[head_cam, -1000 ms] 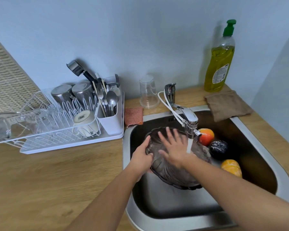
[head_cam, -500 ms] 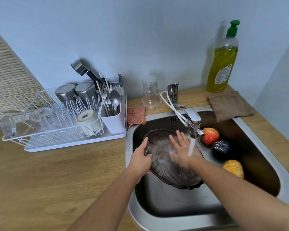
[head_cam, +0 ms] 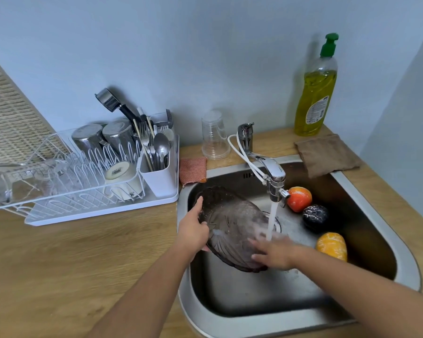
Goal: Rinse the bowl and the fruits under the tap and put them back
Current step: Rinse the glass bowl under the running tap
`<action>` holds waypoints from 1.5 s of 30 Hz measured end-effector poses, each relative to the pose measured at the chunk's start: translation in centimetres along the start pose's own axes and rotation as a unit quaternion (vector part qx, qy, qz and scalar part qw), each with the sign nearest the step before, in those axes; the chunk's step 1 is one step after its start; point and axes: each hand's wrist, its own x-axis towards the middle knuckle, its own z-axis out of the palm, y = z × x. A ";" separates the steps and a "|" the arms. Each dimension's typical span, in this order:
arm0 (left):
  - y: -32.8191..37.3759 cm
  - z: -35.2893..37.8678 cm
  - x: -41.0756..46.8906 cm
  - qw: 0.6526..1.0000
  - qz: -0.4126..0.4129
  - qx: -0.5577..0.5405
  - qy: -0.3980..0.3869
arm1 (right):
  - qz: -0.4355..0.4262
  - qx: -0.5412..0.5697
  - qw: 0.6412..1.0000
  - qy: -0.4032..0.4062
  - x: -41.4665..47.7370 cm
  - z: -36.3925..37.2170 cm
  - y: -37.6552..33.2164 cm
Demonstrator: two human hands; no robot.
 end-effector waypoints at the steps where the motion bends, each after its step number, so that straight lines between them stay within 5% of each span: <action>1: -0.1 0.0 0.0 1.000 -0.006 -0.003 -0.008 | 0.030 -0.043 0.998 0.034 0.1 0.2 1.3; 5: 0.0 0.3 -0.7 0.999 -0.023 -0.017 -0.032 | 0.152 -0.041 0.972 0.172 1.5 -0.2 1.9; 8: -0.3 1.2 -1.0 0.999 -0.018 -0.020 -0.043 | 0.247 0.132 0.934 0.222 2.9 -1.5 -1.4; 10: -0.4 1.8 -1.1 0.999 0.000 -0.007 -0.037 | 0.208 0.155 0.946 0.195 3.7 -2.0 -3.9; 13: -0.2 1.5 -1.2 1.000 0.021 -0.005 -0.009 | 0.023 0.161 0.981 0.104 3.0 -1.6 -6.7; 17: -0.4 0.2 -0.9 1.000 -0.002 -0.029 0.001 | -0.119 0.115 0.986 -0.023 0.0 -1.0 -4.6; 19: -0.4 -0.2 -1.1 1.000 -0.008 -0.028 -0.007 | -0.091 0.061 0.993 -0.051 -0.9 -1.1 -1.8; 22: -0.1 -0.1 -1.3 0.999 -0.019 -0.037 -0.028 | 0.024 -0.066 0.996 0.060 -0.6 -1.3 1.3; 27: 0.5 0.4 -1.8 0.998 -0.023 -0.036 -0.042 | 0.155 0.101 0.962 0.198 3.1 -2.5 -2.5; 31: 0.0 0.5 -2.1 0.999 0.004 -0.007 -0.039 | 0.018 0.060 0.969 0.237 5.0 -2.3 -5.6; 35: -0.5 0.2 -2.3 0.999 0.018 0.003 -0.038 | 0.187 0.160 0.943 0.225 5.4 -2.4 -3.9; 40: -0.7 0.4 -2.4 0.999 0.012 0.017 -0.024 | -0.018 0.047 0.969 0.242 5.0 -1.8 -5.3; 45: -0.6 0.1 -1.5 0.999 0.043 0.015 -0.011 | 0.031 0.015 0.986 0.162 5.1 0.0 -1.4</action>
